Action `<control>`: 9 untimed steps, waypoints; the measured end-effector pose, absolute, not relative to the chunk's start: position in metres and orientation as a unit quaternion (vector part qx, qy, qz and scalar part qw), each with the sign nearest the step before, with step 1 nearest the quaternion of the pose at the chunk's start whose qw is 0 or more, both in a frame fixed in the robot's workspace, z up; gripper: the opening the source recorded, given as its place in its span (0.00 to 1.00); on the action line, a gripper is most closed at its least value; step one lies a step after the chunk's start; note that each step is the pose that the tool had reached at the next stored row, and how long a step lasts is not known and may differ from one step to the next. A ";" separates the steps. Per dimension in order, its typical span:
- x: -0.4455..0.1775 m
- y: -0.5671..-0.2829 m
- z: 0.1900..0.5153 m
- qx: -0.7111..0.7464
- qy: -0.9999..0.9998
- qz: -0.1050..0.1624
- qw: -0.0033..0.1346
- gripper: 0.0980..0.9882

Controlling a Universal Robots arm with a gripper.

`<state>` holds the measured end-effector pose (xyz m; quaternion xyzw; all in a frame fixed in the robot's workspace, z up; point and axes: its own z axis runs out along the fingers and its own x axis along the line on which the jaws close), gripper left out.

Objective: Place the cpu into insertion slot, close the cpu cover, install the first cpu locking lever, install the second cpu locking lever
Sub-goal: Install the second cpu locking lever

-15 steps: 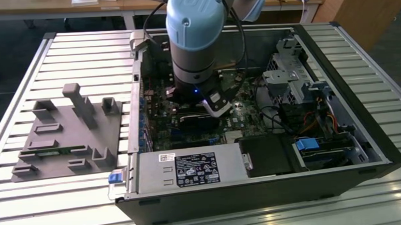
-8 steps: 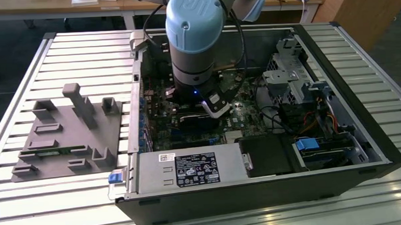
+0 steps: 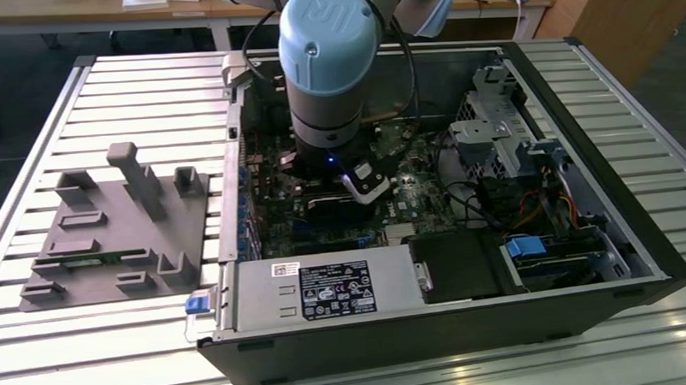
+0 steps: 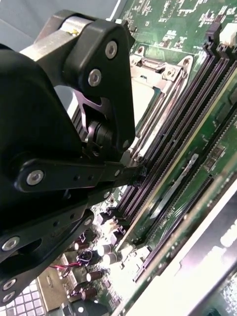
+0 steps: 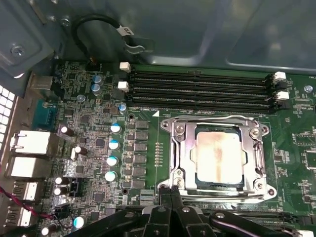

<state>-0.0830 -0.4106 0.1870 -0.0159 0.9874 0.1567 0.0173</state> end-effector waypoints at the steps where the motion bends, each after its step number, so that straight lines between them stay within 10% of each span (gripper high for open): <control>1: -0.084 -0.411 0.186 -0.016 0.987 0.158 0.017 0.01; 9: -0.085 -0.407 0.197 -0.016 0.984 0.176 0.018 0.01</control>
